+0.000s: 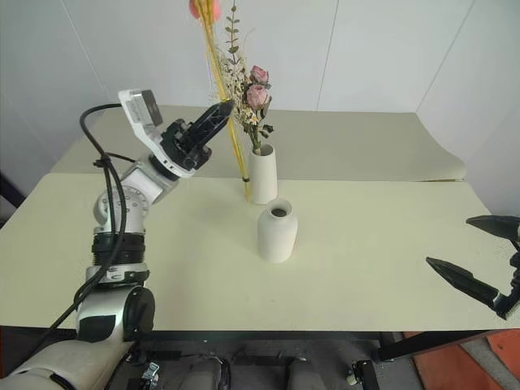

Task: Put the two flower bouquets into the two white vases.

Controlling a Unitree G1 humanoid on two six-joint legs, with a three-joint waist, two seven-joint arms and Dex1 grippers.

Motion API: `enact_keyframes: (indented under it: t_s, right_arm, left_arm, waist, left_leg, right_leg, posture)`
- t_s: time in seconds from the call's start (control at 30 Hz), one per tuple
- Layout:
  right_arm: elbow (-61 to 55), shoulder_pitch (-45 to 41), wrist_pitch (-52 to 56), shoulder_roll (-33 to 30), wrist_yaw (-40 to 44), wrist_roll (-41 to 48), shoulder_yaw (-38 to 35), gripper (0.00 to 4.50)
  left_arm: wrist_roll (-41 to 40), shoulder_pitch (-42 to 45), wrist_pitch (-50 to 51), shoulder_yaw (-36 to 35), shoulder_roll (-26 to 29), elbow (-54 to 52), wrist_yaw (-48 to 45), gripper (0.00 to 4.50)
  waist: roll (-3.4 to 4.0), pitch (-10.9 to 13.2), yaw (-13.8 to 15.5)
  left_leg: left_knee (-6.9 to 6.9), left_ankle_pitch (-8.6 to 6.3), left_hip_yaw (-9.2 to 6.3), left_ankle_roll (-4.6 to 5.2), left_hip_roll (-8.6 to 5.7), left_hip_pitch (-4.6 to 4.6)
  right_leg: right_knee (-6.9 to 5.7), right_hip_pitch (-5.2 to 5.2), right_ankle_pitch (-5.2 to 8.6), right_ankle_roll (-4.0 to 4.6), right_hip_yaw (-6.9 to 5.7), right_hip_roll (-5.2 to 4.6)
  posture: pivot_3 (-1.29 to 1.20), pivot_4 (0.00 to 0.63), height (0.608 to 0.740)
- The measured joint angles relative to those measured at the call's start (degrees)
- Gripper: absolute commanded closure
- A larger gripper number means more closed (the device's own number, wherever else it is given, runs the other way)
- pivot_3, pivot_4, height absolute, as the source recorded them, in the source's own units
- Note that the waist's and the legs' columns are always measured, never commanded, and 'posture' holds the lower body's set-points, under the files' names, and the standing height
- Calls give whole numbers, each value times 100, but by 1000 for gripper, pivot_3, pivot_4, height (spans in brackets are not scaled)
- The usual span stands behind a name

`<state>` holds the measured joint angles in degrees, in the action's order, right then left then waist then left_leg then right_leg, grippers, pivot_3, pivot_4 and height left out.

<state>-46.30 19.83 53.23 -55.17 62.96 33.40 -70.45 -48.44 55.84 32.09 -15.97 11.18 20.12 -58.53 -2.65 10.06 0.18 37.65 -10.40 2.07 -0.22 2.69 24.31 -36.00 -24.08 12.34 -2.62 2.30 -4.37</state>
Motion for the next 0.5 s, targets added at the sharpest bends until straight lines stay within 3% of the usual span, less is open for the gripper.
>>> enact_keyframes:
  t_s: [0.17, 0.5]
  right_arm:
    - [-285, 210, 113, 159, -104, 119, -332, 0]
    - [-441, 412, 162, 234, -317, 332, -510, 0]
  left_arm:
    - [56, 361, -236, 54, -136, 497, -224, 4492]
    - [523, 267, -557, 558, -307, 686, -814, 4492]
  waist:
    - [1, 0, -6]
    - [1, 0, -13]
  left_leg:
    - [3, -1, 0, 1, 0, 0]
    - [3, -1, -1, 1, 0, 1]
  right_leg:
    - [3, 3, 1, 0, -1, -1]
    - [5, 2, 5, 7, -1, -1]
  posture:
    - [0, 150, 740]
    - [0, 150, 740]
